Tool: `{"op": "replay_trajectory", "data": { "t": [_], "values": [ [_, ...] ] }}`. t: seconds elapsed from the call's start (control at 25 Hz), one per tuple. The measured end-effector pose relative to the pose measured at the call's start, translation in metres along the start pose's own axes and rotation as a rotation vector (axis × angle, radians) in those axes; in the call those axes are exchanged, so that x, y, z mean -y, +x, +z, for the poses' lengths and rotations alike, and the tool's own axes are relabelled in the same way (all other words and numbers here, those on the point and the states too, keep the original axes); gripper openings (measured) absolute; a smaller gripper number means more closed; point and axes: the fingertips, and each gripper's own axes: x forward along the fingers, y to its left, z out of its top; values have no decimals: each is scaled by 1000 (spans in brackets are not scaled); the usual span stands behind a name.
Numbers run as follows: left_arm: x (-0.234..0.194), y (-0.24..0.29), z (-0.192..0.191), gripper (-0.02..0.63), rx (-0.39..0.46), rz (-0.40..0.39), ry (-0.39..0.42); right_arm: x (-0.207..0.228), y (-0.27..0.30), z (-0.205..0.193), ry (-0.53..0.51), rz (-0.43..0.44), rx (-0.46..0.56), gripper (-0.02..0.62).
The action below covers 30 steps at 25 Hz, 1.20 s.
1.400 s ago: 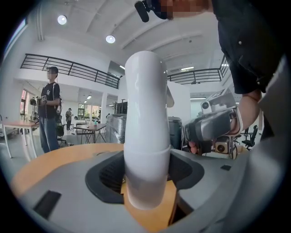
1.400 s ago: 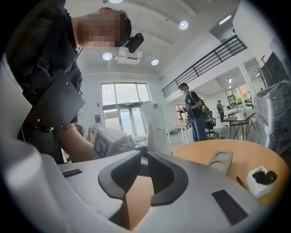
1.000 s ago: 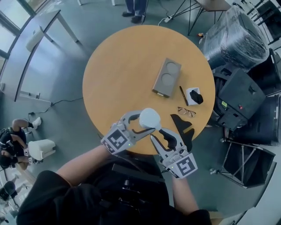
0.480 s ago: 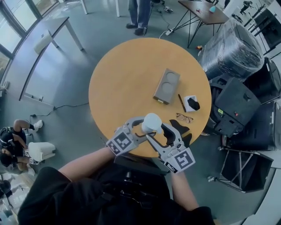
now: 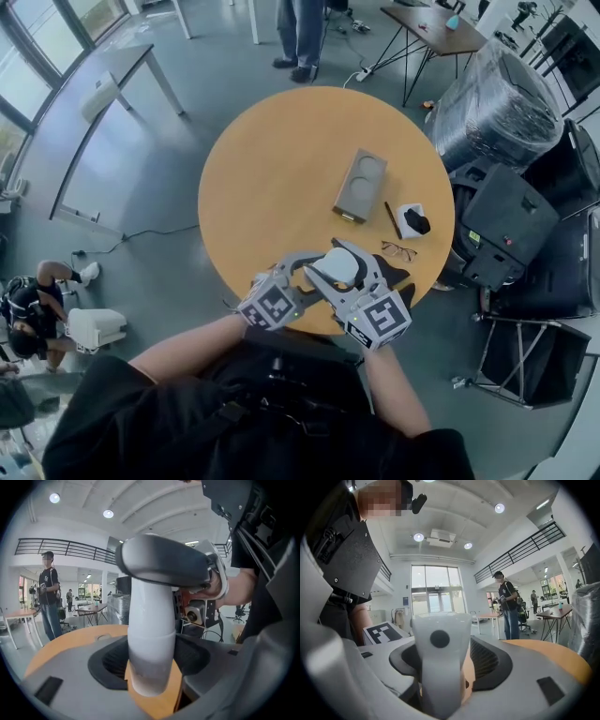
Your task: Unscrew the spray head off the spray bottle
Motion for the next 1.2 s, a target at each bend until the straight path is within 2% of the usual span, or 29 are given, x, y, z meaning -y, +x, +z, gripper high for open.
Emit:
{"op": "replay_trajectory", "data": {
  "t": [0.08, 0.28, 0.44, 0.72, 0.8, 0.92, 1.0, 1.08, 1.2],
  "values": [
    [2, -4, 2, 307, -12, -8, 26, -6, -1, 4, -19, 17, -1, 182],
    [12, -7, 16, 307, 93, -69, 42, -17, -9, 15, -39, 68, 36, 181],
    [16, -12, 15, 307, 103, -124, 113, -28, -15, 23, -50, 122, 55, 178],
    [25, -17, 27, 308, 116, -219, 88, -37, -21, 32, -60, 213, 75, 178],
    [33, -18, 27, 308, 117, -290, 74, -43, -24, 31, -65, 271, 69, 179],
    [56, -29, 25, 307, 128, -498, 14, -64, -33, 28, -42, 455, 22, 170],
    [68, -33, 23, 307, 127, -597, -3, -78, -41, 24, -32, 572, -25, 172],
    [71, -32, 21, 307, 126, -611, -1, -80, -43, 23, -48, 607, -37, 176],
    [55, -27, 22, 308, 138, -528, 1, -66, -33, 26, -82, 515, -24, 189]
  ]
}}
